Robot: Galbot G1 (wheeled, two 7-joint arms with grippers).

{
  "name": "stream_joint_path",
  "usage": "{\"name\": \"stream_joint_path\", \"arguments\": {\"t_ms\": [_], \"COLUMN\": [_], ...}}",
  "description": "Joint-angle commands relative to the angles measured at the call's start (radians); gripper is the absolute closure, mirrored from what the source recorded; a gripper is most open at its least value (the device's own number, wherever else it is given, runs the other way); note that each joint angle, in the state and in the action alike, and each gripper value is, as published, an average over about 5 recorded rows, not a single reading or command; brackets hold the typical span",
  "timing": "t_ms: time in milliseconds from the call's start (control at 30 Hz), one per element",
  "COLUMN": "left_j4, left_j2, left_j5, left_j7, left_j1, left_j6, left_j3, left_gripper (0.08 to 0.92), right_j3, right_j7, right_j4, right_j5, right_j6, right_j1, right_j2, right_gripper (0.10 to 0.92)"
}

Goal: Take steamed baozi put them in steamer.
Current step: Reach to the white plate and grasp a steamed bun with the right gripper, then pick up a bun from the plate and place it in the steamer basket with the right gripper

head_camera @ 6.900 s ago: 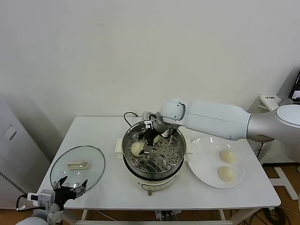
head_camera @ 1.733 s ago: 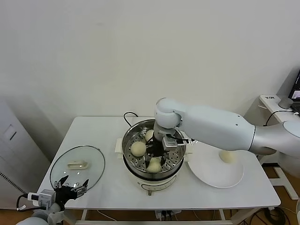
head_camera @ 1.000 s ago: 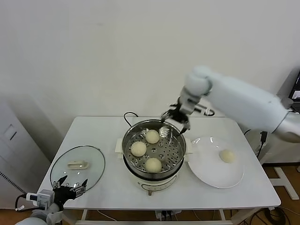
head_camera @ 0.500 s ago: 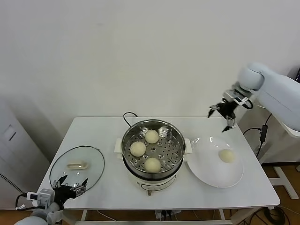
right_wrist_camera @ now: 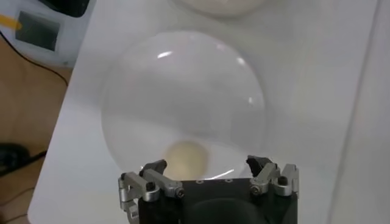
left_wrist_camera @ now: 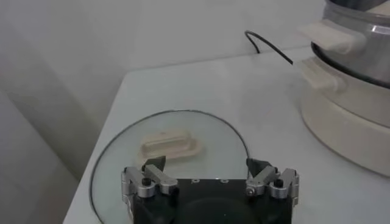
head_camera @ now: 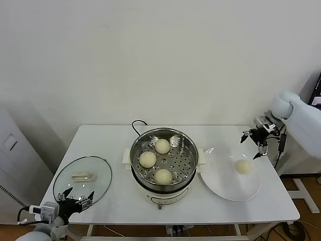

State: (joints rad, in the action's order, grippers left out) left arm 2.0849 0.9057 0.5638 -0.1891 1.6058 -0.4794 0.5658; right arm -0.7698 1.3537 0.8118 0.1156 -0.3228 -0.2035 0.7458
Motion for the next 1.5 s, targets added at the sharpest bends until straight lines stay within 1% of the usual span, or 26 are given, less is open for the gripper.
{"name": "stream_joint_path", "arguments": {"t_ms": [33, 400, 800, 900, 1100, 1233, 1333, 1400, 1500], "left_j4": [-0.002, 0.002, 0.003, 0.004, 0.006, 0.008, 0.013, 0.018, 0.022], "left_j2": [-0.002, 0.002, 0.001, 0.001, 0.001, 0.003, 0.003, 0.003, 0.004], "left_j5": [0.000, 0.000, -0.001, -0.001, -0.001, -0.001, -0.002, -0.003, -0.003], "left_j7": [0.000, 0.000, 0.000, 0.000, -0.001, -0.002, -0.006, -0.008, -0.009], "left_j1": [-0.004, -0.002, -0.004, -0.004, -0.003, -0.002, 0.002, 0.008, 0.015], "left_j6": [-0.001, 0.001, 0.001, 0.001, 0.002, 0.001, -0.004, -0.007, -0.008], "left_j3": [-0.005, -0.008, -0.014, -0.014, -0.012, -0.012, -0.007, -0.002, 0.004], "left_gripper": [0.177, 0.177, 0.177, 0.177, 0.177, 0.177, 0.177, 0.177, 0.177], "right_j3": [0.160, 0.246, 0.331, 0.335, 0.318, 0.278, 0.204, 0.115, -0.074], "right_j7": [-0.068, -0.162, -0.219, -0.209, -0.158, -0.140, -0.141, -0.141, -0.139], "right_j4": [-0.095, -0.129, -0.167, -0.178, -0.174, -0.138, -0.078, -0.012, 0.126], "right_j5": [0.148, 0.236, 0.303, 0.290, 0.248, 0.197, 0.098, -0.009, -0.181], "right_j6": [-0.028, -0.037, -0.032, -0.026, -0.007, 0.017, 0.064, 0.115, 0.205], "right_j1": [0.172, 0.259, 0.297, 0.294, 0.283, 0.273, 0.246, 0.198, 0.076], "right_j2": [0.028, 0.075, 0.109, 0.116, 0.115, 0.095, 0.059, 0.019, -0.062], "right_gripper": [0.203, 0.203, 0.212, 0.266, 0.437, 0.553, 0.604, 0.613, 0.617]}}
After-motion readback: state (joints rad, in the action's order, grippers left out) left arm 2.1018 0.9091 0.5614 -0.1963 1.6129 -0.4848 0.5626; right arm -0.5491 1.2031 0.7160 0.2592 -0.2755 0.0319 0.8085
